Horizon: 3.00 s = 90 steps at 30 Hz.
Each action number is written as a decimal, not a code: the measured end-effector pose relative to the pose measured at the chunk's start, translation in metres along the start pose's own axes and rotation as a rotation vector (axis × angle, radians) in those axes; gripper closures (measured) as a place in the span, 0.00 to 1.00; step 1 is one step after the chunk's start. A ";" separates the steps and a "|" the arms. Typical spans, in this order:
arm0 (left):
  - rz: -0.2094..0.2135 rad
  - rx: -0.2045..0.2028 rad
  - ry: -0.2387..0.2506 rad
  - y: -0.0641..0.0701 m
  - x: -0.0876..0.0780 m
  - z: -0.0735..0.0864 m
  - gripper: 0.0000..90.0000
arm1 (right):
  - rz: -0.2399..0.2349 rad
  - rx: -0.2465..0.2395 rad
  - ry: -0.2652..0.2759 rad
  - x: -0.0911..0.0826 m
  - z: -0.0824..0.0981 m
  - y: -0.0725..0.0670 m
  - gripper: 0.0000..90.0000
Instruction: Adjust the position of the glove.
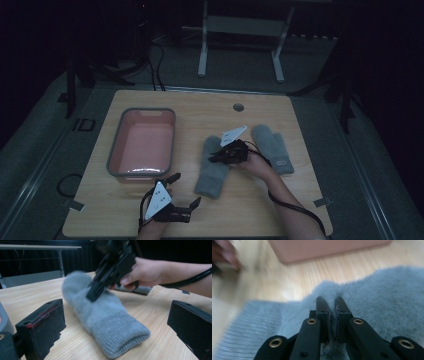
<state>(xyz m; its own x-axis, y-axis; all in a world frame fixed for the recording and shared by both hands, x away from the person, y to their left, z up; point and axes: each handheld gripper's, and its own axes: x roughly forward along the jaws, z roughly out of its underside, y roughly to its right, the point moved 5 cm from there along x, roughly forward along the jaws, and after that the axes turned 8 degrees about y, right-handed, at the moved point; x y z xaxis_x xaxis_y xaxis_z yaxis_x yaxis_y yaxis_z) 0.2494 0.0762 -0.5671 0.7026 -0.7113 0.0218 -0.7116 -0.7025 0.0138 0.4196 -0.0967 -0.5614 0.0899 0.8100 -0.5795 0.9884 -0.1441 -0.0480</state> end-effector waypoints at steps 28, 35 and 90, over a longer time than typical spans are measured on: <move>0.009 -0.009 -0.011 0.002 0.001 0.002 0.02 | 0.249 0.115 0.054 -0.032 0.005 0.022 0.19; 0.007 -0.011 -0.017 0.001 0.002 0.003 0.02 | 0.323 0.180 0.079 -0.080 0.014 0.025 0.32; -0.012 -0.020 -0.021 -0.002 0.002 0.005 0.02 | 0.925 0.591 0.098 -0.188 0.105 -0.014 0.91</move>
<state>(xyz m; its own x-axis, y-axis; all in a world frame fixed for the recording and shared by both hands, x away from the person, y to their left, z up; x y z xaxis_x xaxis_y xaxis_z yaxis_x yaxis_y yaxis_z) 0.2522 0.0763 -0.5720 0.7107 -0.7035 0.0009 -0.7032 -0.7102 0.0339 0.3759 -0.3066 -0.5368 0.8001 0.2868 -0.5269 0.3223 -0.9463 -0.0257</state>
